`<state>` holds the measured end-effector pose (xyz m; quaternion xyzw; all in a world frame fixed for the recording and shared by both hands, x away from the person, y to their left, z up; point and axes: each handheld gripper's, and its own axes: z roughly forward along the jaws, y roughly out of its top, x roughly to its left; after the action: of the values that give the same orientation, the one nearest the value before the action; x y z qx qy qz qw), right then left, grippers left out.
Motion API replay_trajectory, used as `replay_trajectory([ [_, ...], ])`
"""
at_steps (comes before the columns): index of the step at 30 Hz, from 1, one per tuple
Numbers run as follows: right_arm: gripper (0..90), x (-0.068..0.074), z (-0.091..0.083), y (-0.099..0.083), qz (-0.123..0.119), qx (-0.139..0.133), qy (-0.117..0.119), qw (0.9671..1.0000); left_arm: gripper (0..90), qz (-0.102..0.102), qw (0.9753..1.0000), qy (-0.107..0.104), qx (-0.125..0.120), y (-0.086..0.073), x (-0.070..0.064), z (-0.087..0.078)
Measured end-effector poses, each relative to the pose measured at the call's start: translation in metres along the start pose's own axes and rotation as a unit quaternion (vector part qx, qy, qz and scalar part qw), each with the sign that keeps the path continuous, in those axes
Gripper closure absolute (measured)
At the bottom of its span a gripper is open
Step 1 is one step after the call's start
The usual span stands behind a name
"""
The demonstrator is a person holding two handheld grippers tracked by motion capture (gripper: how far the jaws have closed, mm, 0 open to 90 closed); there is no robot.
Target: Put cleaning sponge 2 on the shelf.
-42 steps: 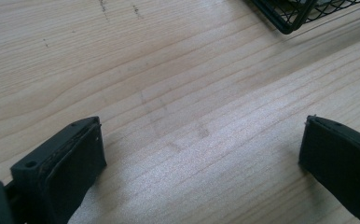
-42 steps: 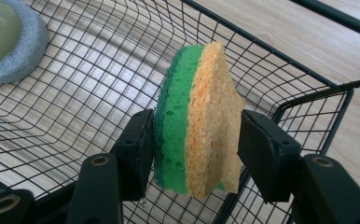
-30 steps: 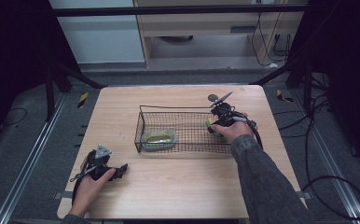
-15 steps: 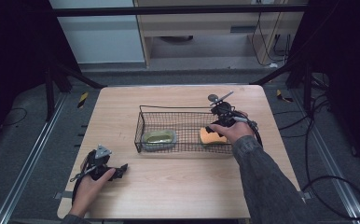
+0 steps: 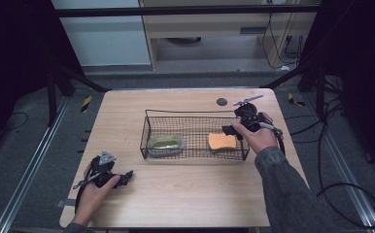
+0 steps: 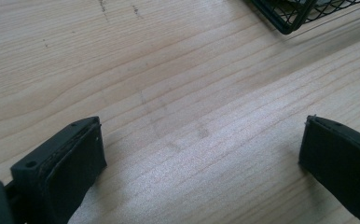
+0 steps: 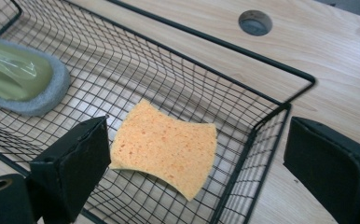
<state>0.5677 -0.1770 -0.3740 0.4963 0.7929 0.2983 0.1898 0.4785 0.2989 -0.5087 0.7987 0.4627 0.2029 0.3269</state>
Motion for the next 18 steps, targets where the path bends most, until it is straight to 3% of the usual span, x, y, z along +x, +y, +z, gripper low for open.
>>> replay_trajectory([
  [5,7.4,-0.013,-0.015,-0.013,0.013,-0.016,-0.009,0.9997,0.0,0.000,1.0000,0.000,0.000,0.000,0.000,0.000],
  [12,11.2,-0.028,-0.024,-0.033,0.027,-0.018,-0.020,0.9992,0.0,0.000,1.0000,0.000,0.000,0.000,0.000,0.000],
  [18,11.0,-0.036,-0.030,-0.046,0.025,-0.021,-0.030,0.9990,0.0,0.000,1.0000,0.000,0.000,0.000,0.000,0.000],
])
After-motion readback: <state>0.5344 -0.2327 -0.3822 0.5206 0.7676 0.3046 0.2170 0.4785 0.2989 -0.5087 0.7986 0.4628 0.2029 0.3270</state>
